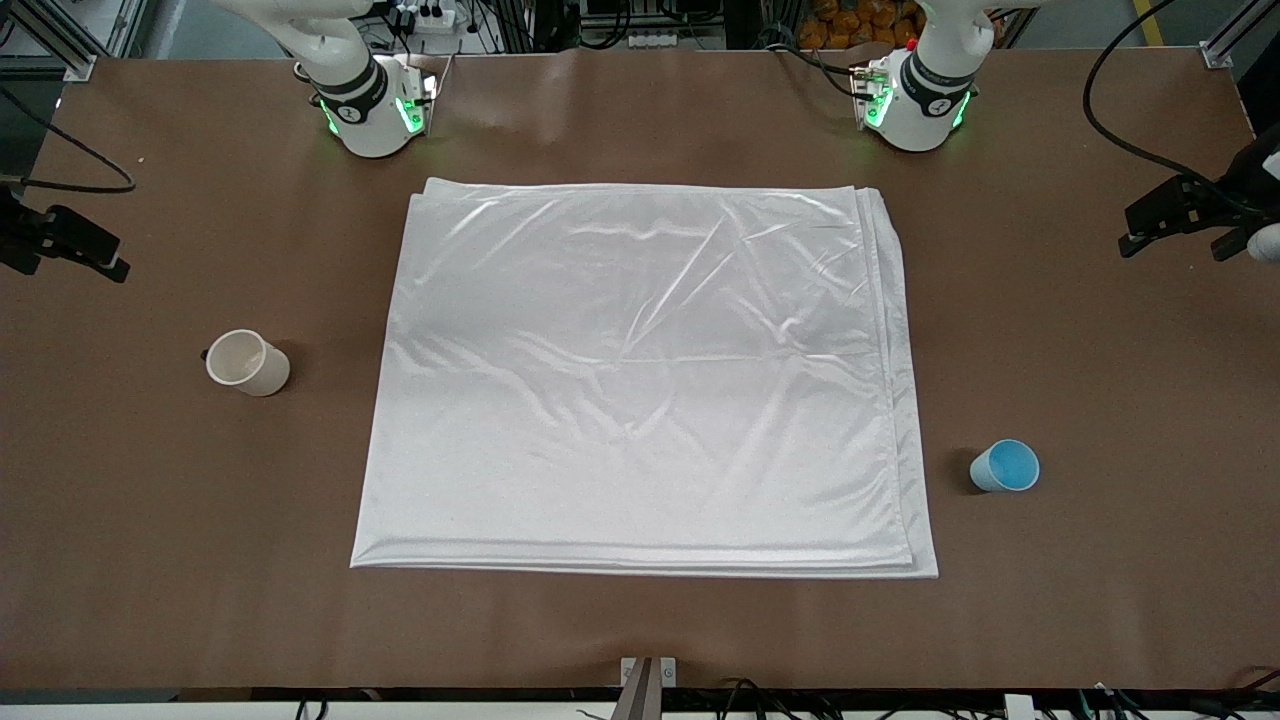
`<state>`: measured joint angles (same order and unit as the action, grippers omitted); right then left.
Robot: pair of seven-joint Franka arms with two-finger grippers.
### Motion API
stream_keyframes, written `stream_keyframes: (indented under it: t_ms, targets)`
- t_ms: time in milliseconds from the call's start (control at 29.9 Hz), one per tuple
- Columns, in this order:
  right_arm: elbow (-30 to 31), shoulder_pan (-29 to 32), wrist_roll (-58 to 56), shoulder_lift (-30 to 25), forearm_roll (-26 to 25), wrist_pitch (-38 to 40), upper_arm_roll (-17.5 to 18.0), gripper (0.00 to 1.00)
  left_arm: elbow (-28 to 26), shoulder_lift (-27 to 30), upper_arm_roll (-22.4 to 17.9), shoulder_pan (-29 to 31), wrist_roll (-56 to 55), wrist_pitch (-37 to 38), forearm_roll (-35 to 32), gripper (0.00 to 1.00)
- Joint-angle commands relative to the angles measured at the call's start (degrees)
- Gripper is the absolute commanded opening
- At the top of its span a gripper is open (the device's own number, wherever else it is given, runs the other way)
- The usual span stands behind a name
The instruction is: Place blue cup into white mug on cloth
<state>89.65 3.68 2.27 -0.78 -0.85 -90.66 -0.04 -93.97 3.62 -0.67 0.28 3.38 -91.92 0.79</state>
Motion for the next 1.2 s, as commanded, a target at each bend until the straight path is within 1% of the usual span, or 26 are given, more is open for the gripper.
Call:
stream_keyframes:
  t_ms: [0, 67, 234, 535, 702, 869, 1102, 1169]
  targets:
    - [-0.9, 0.5, -0.2, 0.4, 1.0, 0.9, 0.1, 1.0, -1.0, 0.8, 0.4, 0.3, 1.3, -0.5, -1.3, 1.0]
    - [-1.0, 0.4, -0.2, 0.4, 0.9, 0.9, 0.1, 1.0, -1.8, 0.9, 0.4, 0.3, 1.4, -0.5, -1.3, 1.0]
    - [-0.9, 0.3, -0.1, 0.4, 1.0, 0.9, 0.2, 1.0, -1.8, 0.4, 0.4, 0.3, 1.3, -0.5, -1.2, 1.0]
    - [-0.4, 0.5, -0.5, 0.5, 0.9, 0.6, 0.2, 1.0, -1.7, -2.7, 0.3, 0.2, 1.4, -2.0, -1.4, 1.0]
    - [1.3, 1.3, -3.0, 0.4, 0.9, -0.5, 0.1, 1.0, -1.3, -5.0, 0.3, 0.4, 1.5, -4.5, -2.0, 1.0]
    - [5.2, 2.2, -5.7, 0.2, 0.9, -4.9, 0.1, 1.0, -1.3, -8.1, 0.0, 0.5, 2.5, -7.3, -2.3, 1.0]
    - [8.4, 3.5, -12.9, 0.3, 0.4, -7.2, 0.0, 1.0, -1.2, -13.1, 0.0, 0.7, 4.1, -9.9, -5.2, 1.0]
    - [10.3, 4.4, -15.3, 0.3, 0.3, -8.3, 0.0, 1.0, -1.2, -14.1, -0.1, 0.7, 4.6, -10.4, -5.3, 1.0]
